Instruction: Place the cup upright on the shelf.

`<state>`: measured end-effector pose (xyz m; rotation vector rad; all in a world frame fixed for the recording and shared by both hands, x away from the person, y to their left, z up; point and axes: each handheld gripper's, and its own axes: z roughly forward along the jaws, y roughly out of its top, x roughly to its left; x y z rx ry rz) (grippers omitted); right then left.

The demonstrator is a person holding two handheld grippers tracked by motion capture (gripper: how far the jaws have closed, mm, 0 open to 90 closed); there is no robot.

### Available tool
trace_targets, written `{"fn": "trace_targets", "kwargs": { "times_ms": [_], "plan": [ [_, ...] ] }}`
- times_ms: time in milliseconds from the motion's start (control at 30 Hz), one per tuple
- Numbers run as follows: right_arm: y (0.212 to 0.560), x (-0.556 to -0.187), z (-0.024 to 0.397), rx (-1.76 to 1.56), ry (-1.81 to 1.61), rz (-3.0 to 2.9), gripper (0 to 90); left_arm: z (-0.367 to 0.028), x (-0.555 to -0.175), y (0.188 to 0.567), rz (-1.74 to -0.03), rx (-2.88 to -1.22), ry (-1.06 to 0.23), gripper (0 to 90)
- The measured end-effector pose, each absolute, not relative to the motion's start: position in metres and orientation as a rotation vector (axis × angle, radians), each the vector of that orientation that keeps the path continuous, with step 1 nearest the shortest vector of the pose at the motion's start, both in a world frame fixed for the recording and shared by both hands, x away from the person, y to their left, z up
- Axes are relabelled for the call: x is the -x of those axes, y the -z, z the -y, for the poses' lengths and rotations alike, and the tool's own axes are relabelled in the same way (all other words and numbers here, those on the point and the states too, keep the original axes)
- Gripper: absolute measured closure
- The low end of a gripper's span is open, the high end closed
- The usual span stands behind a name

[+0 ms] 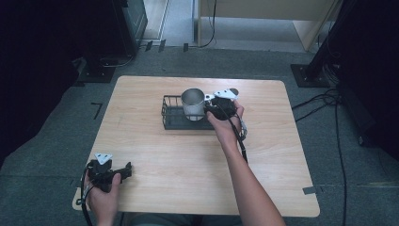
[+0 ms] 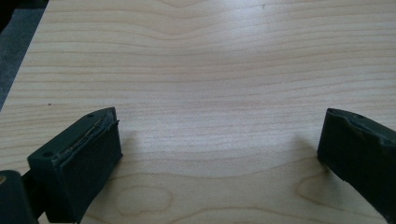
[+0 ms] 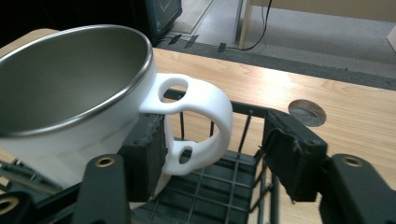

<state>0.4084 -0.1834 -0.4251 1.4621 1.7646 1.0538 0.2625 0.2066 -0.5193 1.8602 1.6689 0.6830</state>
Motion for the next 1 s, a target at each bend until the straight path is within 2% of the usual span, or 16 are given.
{"fn": "trace_targets", "kwargs": {
  "times_ms": [167, 267, 400, 667, 833, 1000],
  "plan": [
    [0.423, -0.402, 0.192, -1.476, -1.070, -1.762, 31.9, -0.207, -0.262, 0.519, -1.669, -1.860, -0.683, 0.0],
    [0.417, -0.394, 0.200, -1.486, -1.100, -1.764, 22.7, -0.207, -0.262, 0.519, -1.669, -1.860, -0.683, 0.0],
    [0.413, -0.385, 0.208, -1.488, -1.124, -1.770, 16.9, -0.207, -0.262, 0.519, -1.669, -1.860, -0.683, 0.0],
    [0.411, -0.367, 0.230, -1.493, -1.139, -1.760, 11.3, -0.207, -0.262, 0.519, -1.669, -1.860, -0.683, 0.0],
    [0.412, -0.354, 0.251, -1.501, -1.160, -1.784, 3.0, -0.207, -0.262, 0.519, -1.669, -1.861, -0.684, 0.0],
    [0.415, -0.342, 0.268, -1.505, -1.175, -1.787, 0.7, -0.207, -0.262, 0.519, -1.669, -1.861, -0.684, 0.0]
  ]
}}
